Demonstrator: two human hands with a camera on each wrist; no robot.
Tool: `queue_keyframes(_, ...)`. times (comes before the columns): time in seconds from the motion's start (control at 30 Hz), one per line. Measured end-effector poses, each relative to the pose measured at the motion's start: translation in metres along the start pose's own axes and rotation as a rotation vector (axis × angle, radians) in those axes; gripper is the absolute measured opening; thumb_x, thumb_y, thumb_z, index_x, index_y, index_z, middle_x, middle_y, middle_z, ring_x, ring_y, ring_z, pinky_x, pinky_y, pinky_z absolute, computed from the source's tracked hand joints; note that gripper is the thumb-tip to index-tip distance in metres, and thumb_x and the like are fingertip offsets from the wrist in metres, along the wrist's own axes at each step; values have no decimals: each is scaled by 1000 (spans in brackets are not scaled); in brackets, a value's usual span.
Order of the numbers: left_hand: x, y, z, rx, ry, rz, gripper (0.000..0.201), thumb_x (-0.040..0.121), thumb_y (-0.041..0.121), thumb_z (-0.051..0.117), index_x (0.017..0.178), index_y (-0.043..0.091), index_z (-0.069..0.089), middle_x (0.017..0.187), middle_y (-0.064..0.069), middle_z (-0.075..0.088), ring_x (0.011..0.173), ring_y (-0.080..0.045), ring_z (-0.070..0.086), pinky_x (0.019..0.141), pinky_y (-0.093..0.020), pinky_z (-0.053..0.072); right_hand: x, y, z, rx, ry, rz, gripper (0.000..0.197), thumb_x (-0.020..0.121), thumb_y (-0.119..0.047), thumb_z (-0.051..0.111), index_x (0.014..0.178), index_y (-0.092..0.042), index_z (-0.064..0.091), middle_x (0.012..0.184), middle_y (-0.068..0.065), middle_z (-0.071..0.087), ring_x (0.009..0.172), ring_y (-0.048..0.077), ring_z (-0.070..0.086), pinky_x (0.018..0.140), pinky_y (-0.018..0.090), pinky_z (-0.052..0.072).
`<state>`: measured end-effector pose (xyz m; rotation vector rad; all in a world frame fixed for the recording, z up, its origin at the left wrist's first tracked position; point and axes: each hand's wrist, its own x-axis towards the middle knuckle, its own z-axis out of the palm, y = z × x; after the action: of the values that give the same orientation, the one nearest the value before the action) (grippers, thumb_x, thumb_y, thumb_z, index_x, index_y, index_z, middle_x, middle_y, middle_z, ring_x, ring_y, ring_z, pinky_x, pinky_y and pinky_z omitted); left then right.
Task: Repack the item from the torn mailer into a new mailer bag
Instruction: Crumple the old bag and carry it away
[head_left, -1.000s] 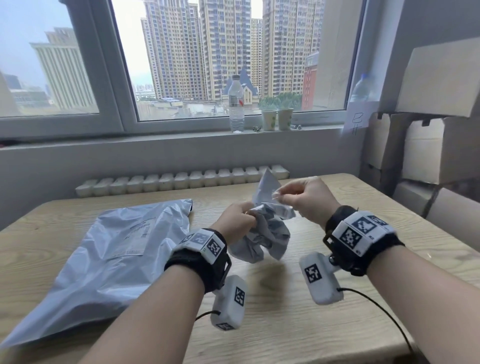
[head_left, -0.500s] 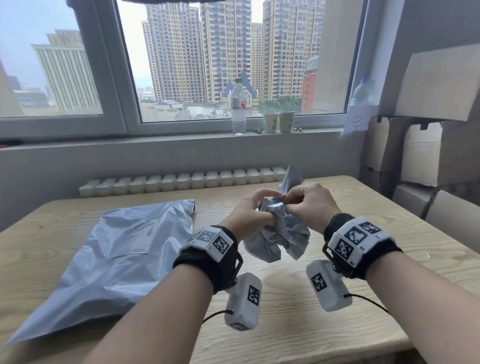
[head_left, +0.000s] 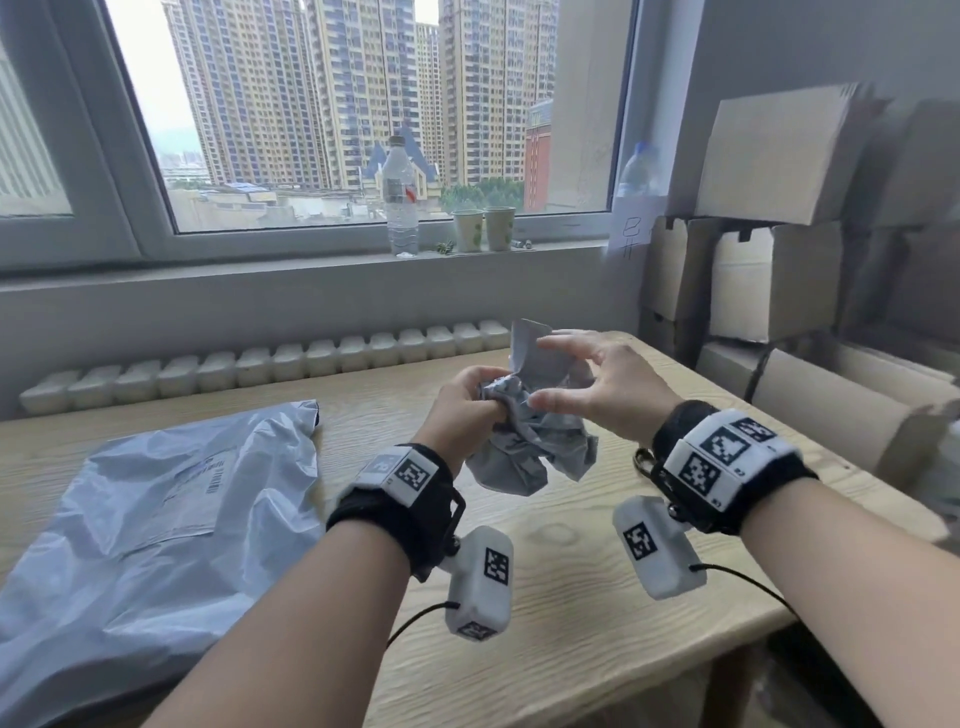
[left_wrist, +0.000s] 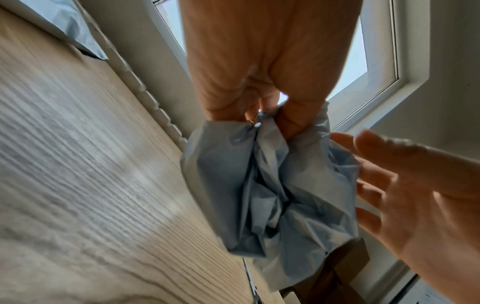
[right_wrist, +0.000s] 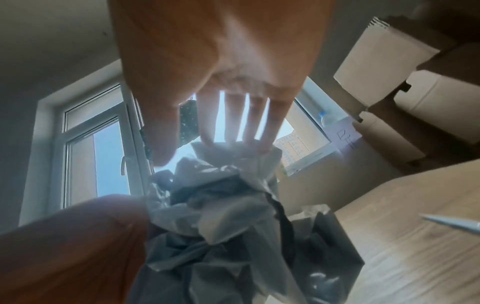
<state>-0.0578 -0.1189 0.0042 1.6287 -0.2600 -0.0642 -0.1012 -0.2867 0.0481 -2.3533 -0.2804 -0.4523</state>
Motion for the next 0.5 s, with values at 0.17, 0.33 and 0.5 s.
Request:
queue_keyframes(0.17,3,9,27,-92,-91,19,55,60,-14,61,113,1,59,108,-26,65,93,-30,64,88,-51,54,-10,1,-15,-206,-84,63,95,59,-43,86,141,-20,43,126,-5,49,121,13,46,106,31,37)
queue_keyframes(0.33,5,16,66,-127,-169,51,49,68,-28,55,110,-3,57,93,-16,63,85,-27,63,78,-41,55,-30,18,-37,-18,-138,199,88,58,-36,88,136,-25,48,119,-7,63,106,10,62,98,30,49)
queue_keyframes(0.5,0,25,106,-144,-275,39,50,65,-20,64,108,3,55,101,-19,60,83,-25,63,70,-37,55,-49,38,-69,-64,-58,250,59,61,-29,86,111,-32,55,93,-15,66,83,-3,63,74,14,50)
